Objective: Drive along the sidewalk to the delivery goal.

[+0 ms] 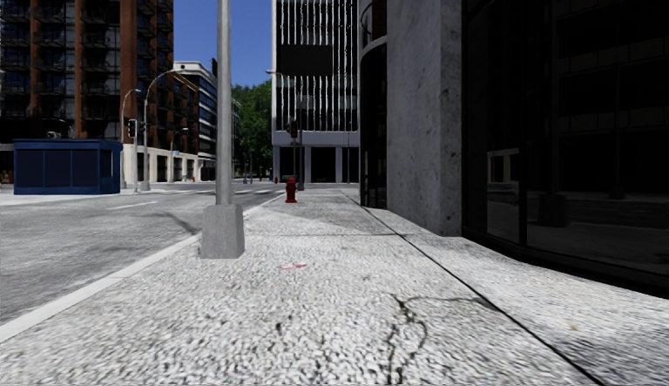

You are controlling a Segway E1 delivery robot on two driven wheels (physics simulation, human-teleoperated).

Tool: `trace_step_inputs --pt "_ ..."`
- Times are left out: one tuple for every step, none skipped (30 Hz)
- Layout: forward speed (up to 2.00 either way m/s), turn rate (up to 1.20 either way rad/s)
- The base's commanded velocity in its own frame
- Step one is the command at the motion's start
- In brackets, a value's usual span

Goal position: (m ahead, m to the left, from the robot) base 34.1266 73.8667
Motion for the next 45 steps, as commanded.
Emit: trace_step_inputs --pt "2.00 0.00" --pt "2.00 0.00" --pt "2.00 0.00" --pt "2.00 0.00" --pt "2.00 0.00" --pt "2.00 0.00" --pt "2.00 0.00" --pt "2.00 0.00" --pt "2.00 0.00" --pt "2.00 0.00" --pt "2.00 0.00" --pt "2.00 0.00" --pt "2.00 0.00" --pt "2.00 0.00" --pt "2.00 0.00" --pt "2.00 0.00" --pt "2.00 0.00" --pt "2.00 0.00" --pt "2.00 0.00" --pt "2.00 0.00" --pt "2.00 0.00" --pt "2.00 0.00" --pt "2.00 0.00" --pt "2.00 0.00" --pt "2.00 0.00" --pt "2.00 0.00" --pt "2.00 0.00" --pt "2.00 0.00" --pt "2.00 0.00" --pt "2.00 0.00" --pt "2.00 0.00" --pt "2.00 0.00" --pt "2.00 0.00" --pt "2.00 0.00" --pt "2.00 0.00" --pt "2.00 0.00" --pt "2.00 0.00" --pt "2.00 0.00" --pt "2.00 0.00" --pt "2.00 0.00" --pt "2.00 0.00" --pt "2.00 0.00" --pt "2.00 0.00" --pt "2.00 0.00" --pt "2.00 0.00"
